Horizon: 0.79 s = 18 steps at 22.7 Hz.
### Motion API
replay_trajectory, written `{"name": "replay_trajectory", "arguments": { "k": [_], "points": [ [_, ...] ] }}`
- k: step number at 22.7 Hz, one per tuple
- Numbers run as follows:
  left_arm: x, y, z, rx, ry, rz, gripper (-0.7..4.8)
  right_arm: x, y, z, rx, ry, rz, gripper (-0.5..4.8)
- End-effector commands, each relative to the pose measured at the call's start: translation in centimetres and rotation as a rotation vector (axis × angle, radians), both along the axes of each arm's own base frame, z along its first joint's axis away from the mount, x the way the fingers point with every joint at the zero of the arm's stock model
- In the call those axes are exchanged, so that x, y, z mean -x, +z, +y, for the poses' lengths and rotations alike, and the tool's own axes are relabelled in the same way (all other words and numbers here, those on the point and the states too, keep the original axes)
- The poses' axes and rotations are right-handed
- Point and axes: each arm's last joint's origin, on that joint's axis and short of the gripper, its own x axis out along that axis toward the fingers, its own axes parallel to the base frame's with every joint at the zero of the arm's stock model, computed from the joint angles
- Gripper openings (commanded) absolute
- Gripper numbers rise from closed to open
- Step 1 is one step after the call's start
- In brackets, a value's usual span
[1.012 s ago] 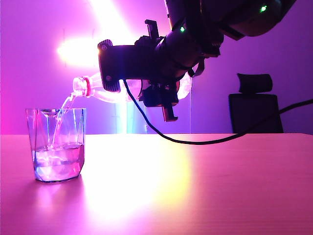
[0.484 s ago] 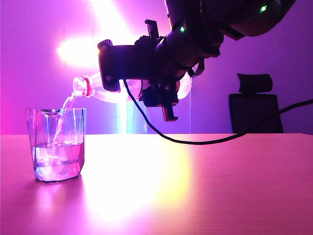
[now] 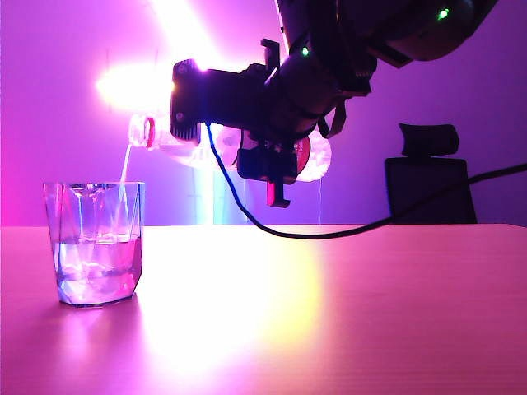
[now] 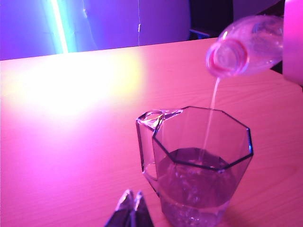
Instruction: Pick up the mineral water bottle on the table and pour water into the mug until it's half full.
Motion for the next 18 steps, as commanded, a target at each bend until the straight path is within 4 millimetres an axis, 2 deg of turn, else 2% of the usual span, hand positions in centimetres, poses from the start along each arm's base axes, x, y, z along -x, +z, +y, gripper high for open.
{"name": "replay_trajectory", "arguments": {
  "k": [1, 5, 8, 10, 18],
  "points": [
    [0.0, 0.1, 0.0, 0.006, -0.002, -0.005, -0.02, 0.2, 0.9, 0.3, -0.112, -0.050, -0.013, 2.52],
    [0.0, 0.1, 0.0, 0.006, -0.002, -0.005, -0.02, 0.7, 1.0, 0.8, -0.241, -0.063, 0.039, 2.52],
    [0.0, 0.1, 0.0, 0.006, -0.002, -0.005, -0.02, 1.2, 1.5, 1.0, -0.467, -0.095, 0.122, 2.52],
    [0.0, 0.1, 0.0, 0.006, -0.003, -0.005, -0.02, 1.4, 2.4, 0.7, -0.630, -0.122, 0.171, 2.52],
    [0.0, 0.1, 0.0, 0.006, -0.002, -0.005, -0.02, 2.1, 4.4, -0.6, -0.978, -0.162, 0.303, 2.52]
  ]
}}
